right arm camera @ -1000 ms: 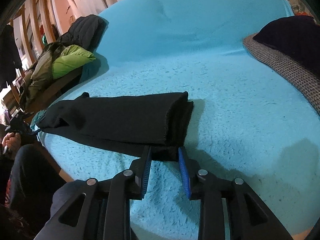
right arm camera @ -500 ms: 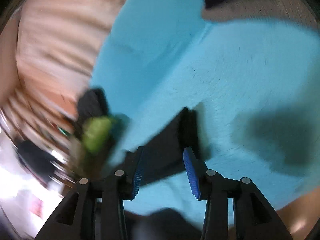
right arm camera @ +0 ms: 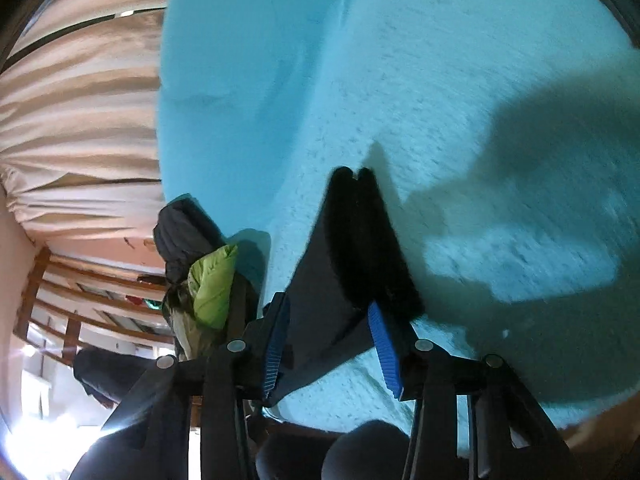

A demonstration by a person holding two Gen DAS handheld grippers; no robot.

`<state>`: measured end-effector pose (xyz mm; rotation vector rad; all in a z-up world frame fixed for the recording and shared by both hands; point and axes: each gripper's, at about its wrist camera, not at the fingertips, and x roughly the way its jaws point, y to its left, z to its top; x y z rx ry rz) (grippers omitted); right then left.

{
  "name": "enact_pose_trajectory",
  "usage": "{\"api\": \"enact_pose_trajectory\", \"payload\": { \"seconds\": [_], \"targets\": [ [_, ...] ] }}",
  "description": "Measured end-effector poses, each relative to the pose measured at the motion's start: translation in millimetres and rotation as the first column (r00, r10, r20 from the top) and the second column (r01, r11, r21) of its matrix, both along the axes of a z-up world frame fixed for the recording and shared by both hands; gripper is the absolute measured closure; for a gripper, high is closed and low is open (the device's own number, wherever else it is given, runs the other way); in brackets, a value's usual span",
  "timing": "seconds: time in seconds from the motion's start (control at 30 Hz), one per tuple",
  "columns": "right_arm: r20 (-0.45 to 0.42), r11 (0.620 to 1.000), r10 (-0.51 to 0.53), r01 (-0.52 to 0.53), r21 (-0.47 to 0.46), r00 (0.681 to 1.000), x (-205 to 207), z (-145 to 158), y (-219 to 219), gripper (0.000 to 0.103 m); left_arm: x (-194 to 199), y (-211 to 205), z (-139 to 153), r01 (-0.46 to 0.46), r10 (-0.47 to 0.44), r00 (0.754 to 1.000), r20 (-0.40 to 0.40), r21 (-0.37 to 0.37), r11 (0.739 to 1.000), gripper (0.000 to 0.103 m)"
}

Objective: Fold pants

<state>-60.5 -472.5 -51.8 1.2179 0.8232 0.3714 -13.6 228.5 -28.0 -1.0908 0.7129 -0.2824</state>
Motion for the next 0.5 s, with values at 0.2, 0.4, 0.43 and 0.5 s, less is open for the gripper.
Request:
{"api": "enact_pose_trajectory", "payload": {
  "seconds": [0.2, 0.4, 0.43, 0.5],
  "targets": [
    [-0.025, 0.991, 0.039, -0.042, -0.129, 0.999, 9, -2, 7, 0.099, -9, 9, -6, -0.002, 0.002, 1.0, 0.008, -0.042, 0.999, 0.038],
    [-0.01, 0.985, 0.039, -0.04, -0.169, 0.999, 9, -2, 10, 0.101, -13, 17, -14, 0.007, -0.007, 1.0, 0.003, -0.129, 0.992, 0.036],
    [-0.011, 0.984, 0.037, -0.039, -0.176, 0.999, 9, -1, 11, 0.101, -13, 18, -14, 0.007, -0.006, 1.0, 0.003, -0.133, 0.991, 0.036],
    [-0.007, 0.981, 0.035, -0.036, -0.192, 0.999, 11, 0, 12, 0.101, -14, 19, -14, 0.008, -0.007, 1.0, 0.006, -0.131, 0.991, 0.035]
  ]
}}
